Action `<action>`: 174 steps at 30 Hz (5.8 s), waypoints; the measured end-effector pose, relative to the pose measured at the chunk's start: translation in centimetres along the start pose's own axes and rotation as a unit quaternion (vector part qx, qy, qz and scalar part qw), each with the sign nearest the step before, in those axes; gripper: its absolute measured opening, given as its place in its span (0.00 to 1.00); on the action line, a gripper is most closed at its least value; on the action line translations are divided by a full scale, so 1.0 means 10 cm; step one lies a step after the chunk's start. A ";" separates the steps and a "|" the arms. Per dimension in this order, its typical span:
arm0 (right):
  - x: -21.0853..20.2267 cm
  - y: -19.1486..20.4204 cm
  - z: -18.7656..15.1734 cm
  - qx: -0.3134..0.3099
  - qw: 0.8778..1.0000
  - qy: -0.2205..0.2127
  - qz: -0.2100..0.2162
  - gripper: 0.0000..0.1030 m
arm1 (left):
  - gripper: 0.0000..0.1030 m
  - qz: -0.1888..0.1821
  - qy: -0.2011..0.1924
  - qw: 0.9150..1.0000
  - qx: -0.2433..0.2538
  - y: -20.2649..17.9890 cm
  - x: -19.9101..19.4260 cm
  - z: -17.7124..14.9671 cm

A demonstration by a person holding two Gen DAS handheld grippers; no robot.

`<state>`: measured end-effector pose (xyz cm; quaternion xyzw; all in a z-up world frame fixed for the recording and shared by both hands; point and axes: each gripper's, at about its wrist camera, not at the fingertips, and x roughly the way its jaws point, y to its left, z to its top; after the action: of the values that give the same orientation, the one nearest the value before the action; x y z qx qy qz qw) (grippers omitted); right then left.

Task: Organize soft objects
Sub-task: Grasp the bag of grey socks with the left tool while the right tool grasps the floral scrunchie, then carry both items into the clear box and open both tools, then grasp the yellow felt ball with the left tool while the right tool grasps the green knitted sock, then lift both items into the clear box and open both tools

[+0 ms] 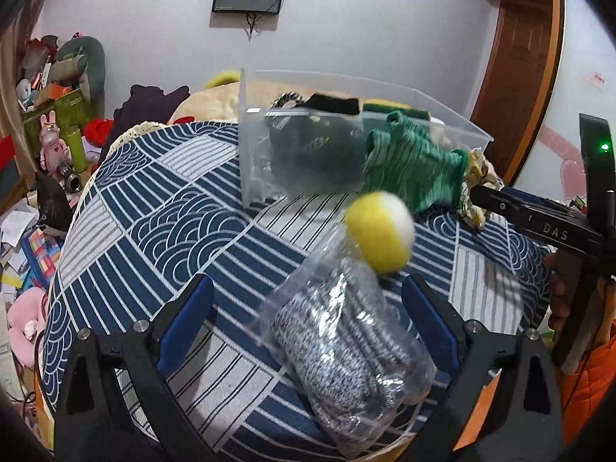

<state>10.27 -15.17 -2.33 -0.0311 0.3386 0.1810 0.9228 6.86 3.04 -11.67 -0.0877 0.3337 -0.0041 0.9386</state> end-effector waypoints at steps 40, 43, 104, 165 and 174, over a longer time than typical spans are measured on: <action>-0.65 0.05 0.21 -0.001 0.995 -0.093 0.023 0.15 | 0.34 -0.009 -0.129 0.991 0.026 -0.06 -0.63 0.70; -0.70 0.06 0.30 -0.006 0.994 -0.108 0.023 0.15 | 0.34 -0.009 -0.143 0.989 0.027 -0.10 -0.64 0.81; -0.56 0.36 0.58 -0.035 0.991 -0.126 0.019 0.56 | 0.79 0.006 -0.158 0.984 0.085 -0.51 -0.47 1.19; -0.53 0.40 0.37 -0.028 0.991 -0.110 0.071 0.13 | 0.44 -0.036 -0.133 0.990 0.031 -0.19 -0.46 0.80; -0.56 0.20 0.61 0.001 0.989 -0.145 0.031 0.13 | 0.44 -0.038 -0.132 0.989 0.045 -0.28 -0.33 1.16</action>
<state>9.34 -13.92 6.04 0.0069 0.2018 0.2116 0.9563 11.70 2.34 -0.26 -0.0575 0.2023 -0.0433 0.9767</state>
